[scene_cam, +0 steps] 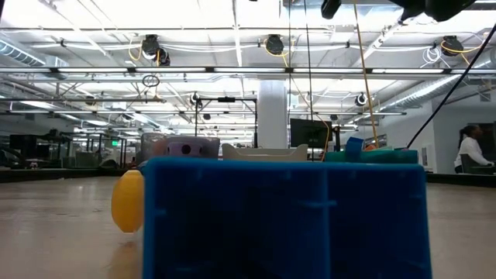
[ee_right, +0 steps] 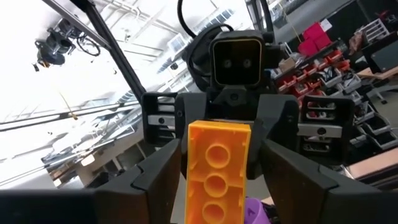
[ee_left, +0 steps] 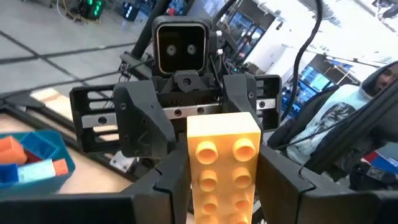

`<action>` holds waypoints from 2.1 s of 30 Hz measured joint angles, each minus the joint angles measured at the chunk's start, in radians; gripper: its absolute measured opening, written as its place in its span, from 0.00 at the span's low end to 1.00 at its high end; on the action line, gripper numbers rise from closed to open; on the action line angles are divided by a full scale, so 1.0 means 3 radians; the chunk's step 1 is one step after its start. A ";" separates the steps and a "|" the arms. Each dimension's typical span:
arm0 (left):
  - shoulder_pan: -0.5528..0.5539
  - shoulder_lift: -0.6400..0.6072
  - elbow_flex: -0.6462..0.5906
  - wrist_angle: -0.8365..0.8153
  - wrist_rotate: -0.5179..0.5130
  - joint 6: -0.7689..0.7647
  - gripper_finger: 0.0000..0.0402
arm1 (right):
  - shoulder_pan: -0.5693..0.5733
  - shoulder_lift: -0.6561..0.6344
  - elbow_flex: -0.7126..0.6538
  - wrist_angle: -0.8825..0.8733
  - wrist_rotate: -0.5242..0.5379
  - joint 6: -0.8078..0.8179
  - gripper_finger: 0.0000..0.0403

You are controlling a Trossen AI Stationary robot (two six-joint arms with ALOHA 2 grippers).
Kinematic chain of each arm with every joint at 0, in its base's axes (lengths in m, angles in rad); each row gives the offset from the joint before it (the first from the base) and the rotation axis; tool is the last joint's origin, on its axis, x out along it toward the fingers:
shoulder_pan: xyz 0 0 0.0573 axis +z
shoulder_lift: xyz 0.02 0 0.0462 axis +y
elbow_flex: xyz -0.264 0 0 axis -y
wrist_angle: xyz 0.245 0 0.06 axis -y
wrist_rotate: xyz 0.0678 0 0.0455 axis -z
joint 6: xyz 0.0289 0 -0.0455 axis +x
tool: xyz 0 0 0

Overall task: Pick & Place Toys
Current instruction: Put the yellow game piece into the blue bin

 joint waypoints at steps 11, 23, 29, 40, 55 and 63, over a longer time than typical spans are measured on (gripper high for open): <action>-0.0001 0.0020 0.0005 -0.0161 0.0075 -0.0104 0.36 | 0.0000 -0.0005 -0.0002 -0.0159 -0.0015 -0.0006 0.50; 0.0001 0.0027 0.0004 -0.0298 0.0150 -0.0127 0.36 | 0.0003 -0.0004 -0.0001 -0.0275 0.0069 -0.0025 0.46; 0.0001 0.0058 0.0004 -0.0374 0.0154 -0.0172 0.36 | 0.0000 -0.0007 -0.0001 -0.0376 0.0081 -0.0026 0.42; 0.0003 0.0151 0.0002 -0.0282 0.0264 -0.0313 0.36 | -0.0001 -0.0009 -0.0001 -0.0394 0.0084 -0.0037 0.31; 0.0022 0.0132 -0.0001 -0.0206 0.0333 -0.0333 0.69 | -0.0104 -0.0023 0.0000 -0.0434 0.0045 -0.0025 0.30; 0.0115 0.0075 -0.0001 -0.0171 0.0311 -0.0200 0.71 | -0.0296 -0.0228 0.0002 -0.0479 -0.0050 -0.0027 0.30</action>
